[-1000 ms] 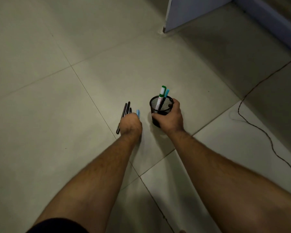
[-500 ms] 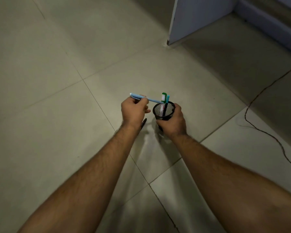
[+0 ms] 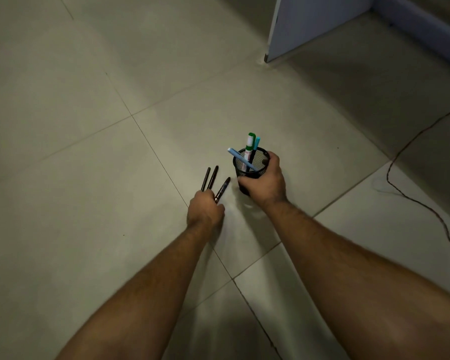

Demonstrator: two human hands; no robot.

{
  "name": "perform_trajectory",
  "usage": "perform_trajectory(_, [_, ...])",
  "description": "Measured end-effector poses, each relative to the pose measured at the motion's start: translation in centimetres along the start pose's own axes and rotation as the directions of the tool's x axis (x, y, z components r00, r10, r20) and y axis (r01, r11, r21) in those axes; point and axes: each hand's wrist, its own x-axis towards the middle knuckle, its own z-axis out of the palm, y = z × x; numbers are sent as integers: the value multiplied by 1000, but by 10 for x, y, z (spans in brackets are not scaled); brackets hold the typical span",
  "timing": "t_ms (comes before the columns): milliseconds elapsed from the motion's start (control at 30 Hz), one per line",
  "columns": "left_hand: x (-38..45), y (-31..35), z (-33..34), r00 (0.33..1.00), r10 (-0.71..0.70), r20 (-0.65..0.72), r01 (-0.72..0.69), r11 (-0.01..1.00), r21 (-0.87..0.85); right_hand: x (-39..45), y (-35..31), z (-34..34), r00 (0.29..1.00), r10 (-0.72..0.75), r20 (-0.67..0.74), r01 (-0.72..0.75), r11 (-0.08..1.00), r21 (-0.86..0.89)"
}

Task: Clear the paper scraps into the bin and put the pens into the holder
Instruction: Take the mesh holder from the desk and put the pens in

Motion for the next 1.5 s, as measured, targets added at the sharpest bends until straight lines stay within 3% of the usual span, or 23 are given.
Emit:
perform_trajectory(100, [-4, 2, 6, 999, 38, 3, -38, 981, 190, 2, 3, -1, 1000, -9, -2, 9, 1000, -3])
perform_trajectory(200, [-6, 8, 1, 999, 18, -30, -10, 972, 234, 2, 7, -2, 1000, -14, -6, 13, 999, -32])
perform_trajectory(300, [-5, 14, -21, 985, -2, -171, 12, 998, 62, 2, 7, -2, 999, -35, -36, 32, 996, -86])
perform_trajectory(433, [-8, 25, -57, 956, 40, -292, -134, 941, -309, 8, 5, -4, 991, -30, -133, 12, 991, -132])
perform_trajectory(500, [-8, 33, -70, 941, 125, -315, -238, 905, -352, 8, 3, -2, 991, -27, -128, 8, 989, -148])
perform_trajectory(600, [0, 42, -79, 901, 364, -237, -407, 897, -173, 5, 0, 6, 993, -82, -80, 66, 980, -189])
perform_trajectory(700, [13, 44, -80, 867, 489, -92, -486, 872, 57, 3, -1, 14, 992, -125, -34, 115, 970, -212])
perform_trajectory(800, [20, 46, -78, 838, 542, -65, -545, 837, -39, 2, -1, 16, 990, -141, 4, 139, 966, -217])
perform_trajectory(900, [17, 46, -73, 864, 467, -187, -503, 819, -276, 4, 1, 14, 994, -110, -9, 106, 975, -195])
perform_trajectory(1033, [10, 20, -48, 941, 213, -264, -321, 810, -491, 8, 4, 7, 996, -50, -68, 40, 990, -138])
perform_trajectory(1067, [9, 13, -40, 955, 160, -250, -263, 846, -463, 9, 6, 6, 997, -44, -65, 35, 991, -127])
perform_trajectory(1133, [8, 3, -23, 981, 96, -171, -134, 965, -227, 8, 8, 5, 998, -36, -52, 31, 994, -104])
perform_trajectory(1233, [3, -2, -1, 999, 30, -28, -26, 993, 117, 7, 14, 5, 998, -48, -48, 43, 994, -98])
perform_trajectory(1400, [4, 7, -3, 998, -22, -56, 29, 991, 132, 11, 14, 6, 998, -55, -38, 51, 994, -94])
perform_trajectory(1500, [1, 15, -32, 975, 26, -219, -20, 999, 33, 14, 12, 6, 998, -41, -53, 37, 995, -88])
